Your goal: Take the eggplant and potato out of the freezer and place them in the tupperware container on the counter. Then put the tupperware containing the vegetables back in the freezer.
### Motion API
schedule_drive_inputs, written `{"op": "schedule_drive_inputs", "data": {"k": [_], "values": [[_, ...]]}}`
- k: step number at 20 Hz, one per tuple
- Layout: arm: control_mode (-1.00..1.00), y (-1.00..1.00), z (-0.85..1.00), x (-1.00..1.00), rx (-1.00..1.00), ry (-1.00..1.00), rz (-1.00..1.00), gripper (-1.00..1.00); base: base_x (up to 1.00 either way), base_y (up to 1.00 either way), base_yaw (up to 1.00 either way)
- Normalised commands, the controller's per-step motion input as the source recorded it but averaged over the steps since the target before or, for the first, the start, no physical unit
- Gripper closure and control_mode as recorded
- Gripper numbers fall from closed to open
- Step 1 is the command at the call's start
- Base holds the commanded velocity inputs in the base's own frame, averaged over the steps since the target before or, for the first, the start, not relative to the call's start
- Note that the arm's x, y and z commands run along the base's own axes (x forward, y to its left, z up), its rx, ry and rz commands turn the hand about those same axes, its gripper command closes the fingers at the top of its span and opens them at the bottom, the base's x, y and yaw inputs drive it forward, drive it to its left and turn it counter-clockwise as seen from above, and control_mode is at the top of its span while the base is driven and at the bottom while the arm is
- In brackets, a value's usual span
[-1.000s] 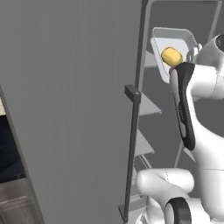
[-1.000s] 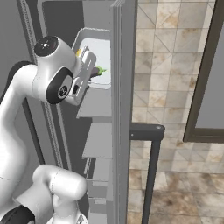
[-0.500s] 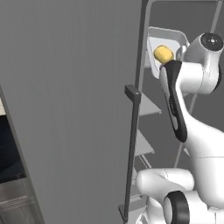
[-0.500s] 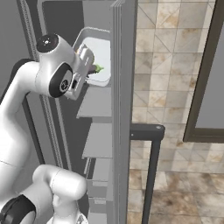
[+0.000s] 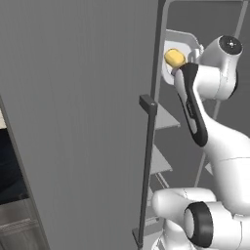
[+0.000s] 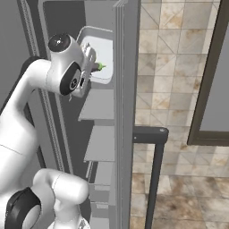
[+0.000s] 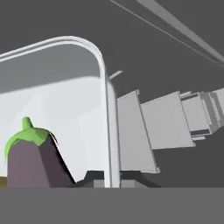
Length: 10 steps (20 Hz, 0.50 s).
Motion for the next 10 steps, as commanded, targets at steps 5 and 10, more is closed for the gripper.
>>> {"op": "schedule_drive_inputs", "data": {"k": [5,10], "values": [[-1.0,0.01,0.0,0.51,0.0,-0.02,0.14,1.0,0.0,0.0,0.0],[-1.0,0.0,0.0,0.52,0.0,-0.05,0.1,1.0,0.0,0.0,0.0]]}}
